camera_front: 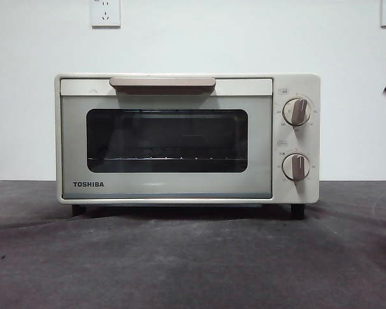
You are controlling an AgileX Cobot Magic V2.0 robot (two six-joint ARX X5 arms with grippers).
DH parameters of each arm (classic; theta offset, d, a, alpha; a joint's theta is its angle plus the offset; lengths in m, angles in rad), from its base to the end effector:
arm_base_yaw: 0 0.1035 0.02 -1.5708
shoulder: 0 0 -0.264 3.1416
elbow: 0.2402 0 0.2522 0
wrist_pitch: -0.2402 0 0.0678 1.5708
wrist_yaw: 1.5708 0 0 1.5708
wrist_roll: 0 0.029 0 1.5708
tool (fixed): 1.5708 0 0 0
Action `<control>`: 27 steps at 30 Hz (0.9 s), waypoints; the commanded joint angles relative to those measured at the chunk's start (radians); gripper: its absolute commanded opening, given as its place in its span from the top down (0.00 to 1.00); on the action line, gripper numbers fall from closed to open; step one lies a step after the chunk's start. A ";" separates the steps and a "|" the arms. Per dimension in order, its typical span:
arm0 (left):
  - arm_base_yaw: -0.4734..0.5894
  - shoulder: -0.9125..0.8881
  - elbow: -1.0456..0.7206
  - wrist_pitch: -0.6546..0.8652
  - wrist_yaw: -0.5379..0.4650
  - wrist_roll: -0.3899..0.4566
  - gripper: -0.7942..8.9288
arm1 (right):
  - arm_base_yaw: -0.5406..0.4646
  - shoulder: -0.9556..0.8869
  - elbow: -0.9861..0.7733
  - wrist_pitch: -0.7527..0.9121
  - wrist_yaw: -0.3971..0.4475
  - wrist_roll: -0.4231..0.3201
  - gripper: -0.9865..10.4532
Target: The left arm flap open the oven, the right arm pick bread and place it into oven, the left arm flap close the oven
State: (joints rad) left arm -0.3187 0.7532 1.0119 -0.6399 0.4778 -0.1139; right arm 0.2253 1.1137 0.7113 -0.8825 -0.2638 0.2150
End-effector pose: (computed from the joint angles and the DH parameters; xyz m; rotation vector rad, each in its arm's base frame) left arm 0.1247 -0.0552 0.3699 -0.1376 0.4346 -0.7638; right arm 0.1732 0.0474 0.2078 0.2056 1.3364 0.2785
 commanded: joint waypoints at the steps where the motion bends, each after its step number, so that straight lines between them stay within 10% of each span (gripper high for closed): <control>1: -0.004 0.005 0.021 0.007 0.005 0.016 0.37 | 0.022 0.059 0.005 0.039 0.042 0.037 0.51; 9: -0.004 0.005 0.021 0.007 0.005 0.016 0.37 | 0.047 0.188 0.005 0.102 0.081 0.035 0.53; 20: -0.004 0.016 0.021 0.010 -0.002 -0.011 0.39 | 0.046 0.177 0.034 0.072 0.077 0.043 0.83; 27: -0.023 0.075 0.044 0.015 -0.016 -0.010 0.75 | 0.046 0.019 0.100 -0.045 0.077 0.041 0.83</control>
State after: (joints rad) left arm -0.3359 0.8181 1.0260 -0.6395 0.4664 -0.1219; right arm 0.2676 1.1450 0.7956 -0.9222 -0.1848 0.2443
